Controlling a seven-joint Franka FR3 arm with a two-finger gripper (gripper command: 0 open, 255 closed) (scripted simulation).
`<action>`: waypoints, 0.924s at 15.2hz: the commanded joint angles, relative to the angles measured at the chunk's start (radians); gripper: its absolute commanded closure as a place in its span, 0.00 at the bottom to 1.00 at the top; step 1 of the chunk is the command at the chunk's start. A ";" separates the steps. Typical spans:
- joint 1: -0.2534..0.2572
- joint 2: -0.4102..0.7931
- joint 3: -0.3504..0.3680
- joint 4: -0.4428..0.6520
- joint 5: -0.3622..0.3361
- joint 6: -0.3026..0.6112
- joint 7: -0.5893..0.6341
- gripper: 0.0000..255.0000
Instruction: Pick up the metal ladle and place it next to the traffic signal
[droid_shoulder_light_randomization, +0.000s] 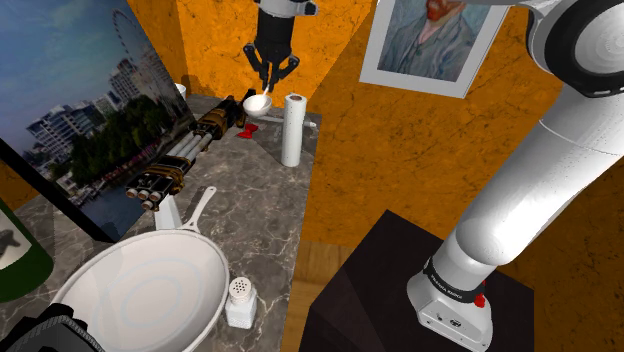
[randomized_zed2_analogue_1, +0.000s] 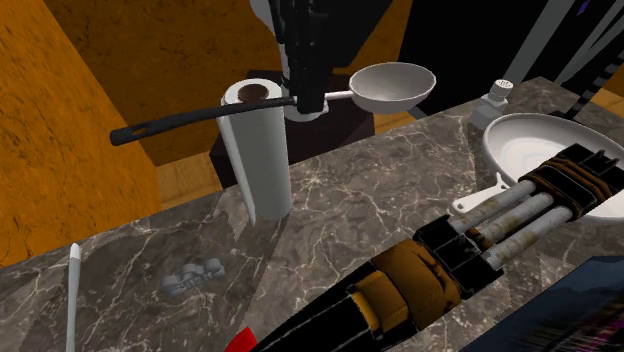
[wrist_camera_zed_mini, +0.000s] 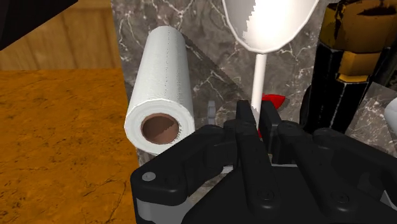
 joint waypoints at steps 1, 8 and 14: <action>0.001 0.007 0.001 0.034 -0.002 -0.028 0.001 1.00; 0.003 0.030 0.005 0.156 -0.009 -0.128 -0.001 1.00; 0.008 0.063 0.010 0.276 -0.021 -0.218 -0.001 1.00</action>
